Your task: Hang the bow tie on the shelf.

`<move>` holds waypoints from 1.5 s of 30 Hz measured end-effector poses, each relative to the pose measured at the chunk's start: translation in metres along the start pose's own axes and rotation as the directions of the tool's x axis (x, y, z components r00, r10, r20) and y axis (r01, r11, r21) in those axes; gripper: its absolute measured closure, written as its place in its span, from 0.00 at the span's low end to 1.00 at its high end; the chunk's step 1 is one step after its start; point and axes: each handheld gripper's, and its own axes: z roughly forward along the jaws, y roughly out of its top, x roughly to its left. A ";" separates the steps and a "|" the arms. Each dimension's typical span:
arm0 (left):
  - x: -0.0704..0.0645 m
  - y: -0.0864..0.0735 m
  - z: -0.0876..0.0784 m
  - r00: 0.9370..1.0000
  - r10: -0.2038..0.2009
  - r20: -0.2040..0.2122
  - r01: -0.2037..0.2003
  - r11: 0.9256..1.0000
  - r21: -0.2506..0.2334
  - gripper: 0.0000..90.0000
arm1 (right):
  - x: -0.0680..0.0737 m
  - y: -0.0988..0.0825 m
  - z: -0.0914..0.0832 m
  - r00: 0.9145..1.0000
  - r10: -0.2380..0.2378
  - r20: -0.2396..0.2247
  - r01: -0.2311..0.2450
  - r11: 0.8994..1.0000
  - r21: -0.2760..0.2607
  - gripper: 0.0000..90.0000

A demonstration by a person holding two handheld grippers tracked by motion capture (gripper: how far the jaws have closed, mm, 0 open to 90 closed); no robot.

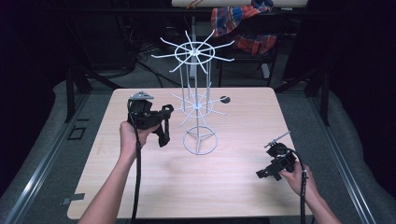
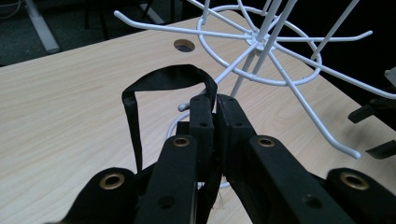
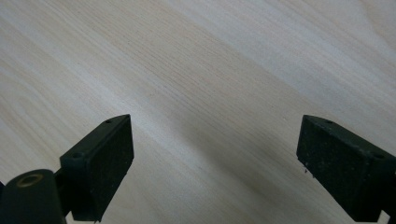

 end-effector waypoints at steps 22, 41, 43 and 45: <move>-0.011 -0.005 0.025 1.000 -0.011 -0.006 0.011 0.999 -0.033 0.95 | 0.001 0.000 0.001 1.000 0.006 -0.009 -0.006 1.000 -0.006 0.12; -0.009 -0.015 0.036 0.999 -0.037 -0.030 0.035 0.998 -0.050 0.94 | 0.000 0.000 0.001 1.000 -0.001 -0.002 0.001 1.000 0.002 0.12; -0.009 -0.015 0.036 0.999 -0.033 -0.032 0.032 0.998 -0.048 0.94 | 0.001 0.000 0.002 1.000 0.006 -0.011 -0.006 1.000 -0.006 0.12; -0.008 -0.016 0.037 0.999 -0.042 -0.028 0.040 0.998 -0.048 0.93 | 0.000 0.000 0.001 1.000 -0.011 -0.002 0.011 1.000 0.004 0.12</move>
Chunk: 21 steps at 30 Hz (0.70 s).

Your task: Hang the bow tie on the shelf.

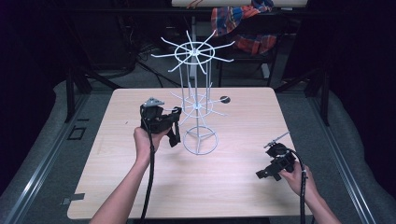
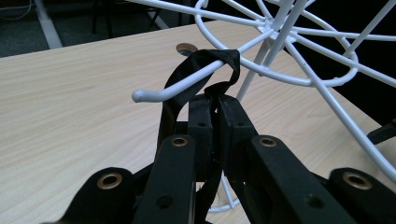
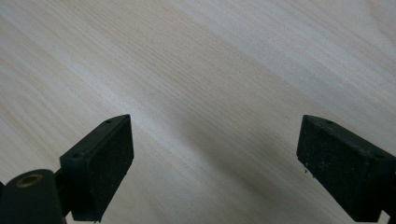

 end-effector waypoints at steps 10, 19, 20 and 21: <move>0.005 -0.004 0.001 0.999 -0.031 0.021 0.030 0.999 0.026 0.87 | 0.002 -0.001 0.001 1.000 0.021 0.003 -0.021 1.000 -0.019 0.12; 0.010 -0.005 -0.004 0.999 -0.035 0.019 0.034 0.998 0.044 0.72 | 0.002 -0.001 0.002 1.000 0.027 -0.004 -0.027 0.999 -0.028 0.12; 0.010 -0.006 -0.006 0.999 -0.041 0.019 0.040 0.998 0.045 0.69 | 0.003 -0.001 0.002 1.000 0.031 -0.002 -0.031 0.999 -0.033 0.12; 0.011 -0.007 -0.007 0.999 -0.043 0.013 0.043 0.998 0.053 0.65 | 0.002 -0.001 0.001 1.000 0.021 0.003 -0.021 1.000 -0.022 0.12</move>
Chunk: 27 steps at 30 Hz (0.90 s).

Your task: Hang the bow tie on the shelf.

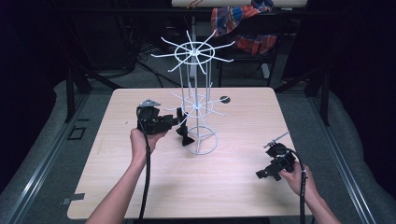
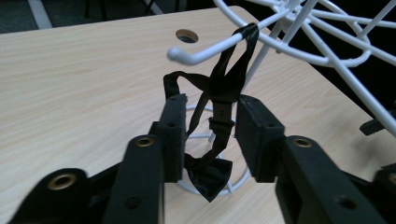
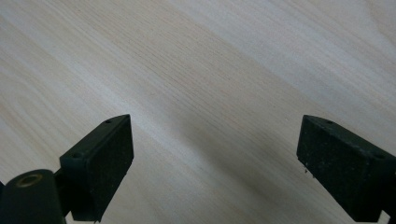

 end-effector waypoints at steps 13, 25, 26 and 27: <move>0.013 -0.010 -0.023 0.999 0.008 -0.034 -0.007 1.000 0.028 0.35 | 0.001 0.000 0.000 1.000 0.013 -0.005 -0.013 1.000 -0.009 0.12; 0.021 -0.021 -0.047 0.998 0.017 -0.053 -0.013 0.997 0.077 0.15 | 0.000 0.000 -0.002 1.000 -0.001 -0.005 0.001 1.000 0.011 0.11; 0.022 -0.023 -0.050 0.998 0.013 -0.057 -0.008 0.996 0.088 0.14 | 0.002 0.000 0.000 1.000 0.015 -0.012 -0.015 1.000 -0.007 0.11; 0.024 -0.024 -0.053 0.998 0.015 -0.068 -0.009 0.996 0.088 0.13 | 0.001 0.000 -0.001 1.000 0.008 -0.010 -0.008 1.000 0.002 0.11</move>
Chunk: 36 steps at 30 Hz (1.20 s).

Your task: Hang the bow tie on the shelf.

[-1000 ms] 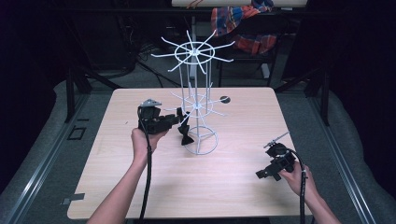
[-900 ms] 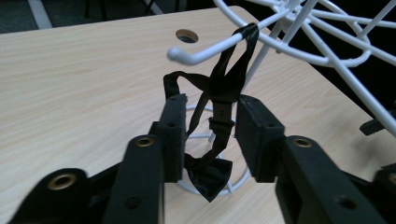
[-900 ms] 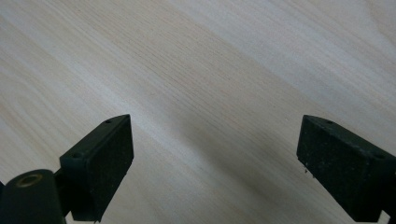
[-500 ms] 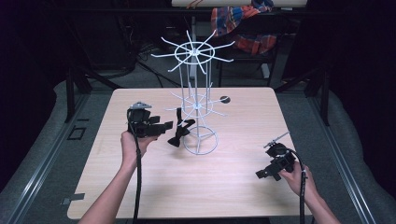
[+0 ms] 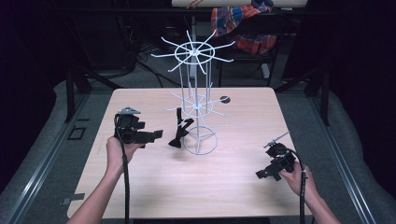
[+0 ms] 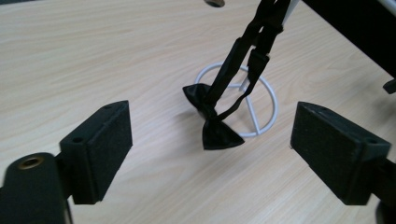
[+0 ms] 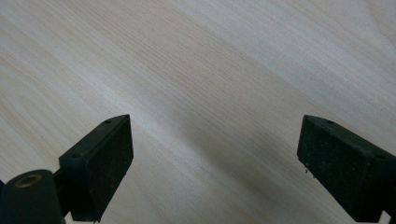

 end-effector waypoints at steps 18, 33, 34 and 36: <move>0.017 -0.044 -0.025 0.996 -0.034 -0.079 0.045 0.990 0.135 0.00 | -0.002 -0.001 -0.003 1.000 -0.027 0.014 0.026 0.999 0.019 0.11; 0.019 -0.081 -0.015 0.991 -0.071 -0.117 0.102 0.953 0.285 0.00 | -0.001 -0.001 -0.003 0.999 -0.032 0.016 0.031 0.999 0.023 0.12; 0.019 -0.084 -0.013 0.989 -0.084 -0.120 0.116 0.949 0.294 0.00 | -0.001 -0.001 -0.003 0.999 -0.036 0.016 0.036 0.999 0.026 0.12; 0.021 -0.087 -0.012 0.988 -0.095 -0.124 0.128 0.948 0.292 0.00 | -0.001 -0.001 -0.003 0.999 -0.039 0.017 0.038 0.999 0.027 0.12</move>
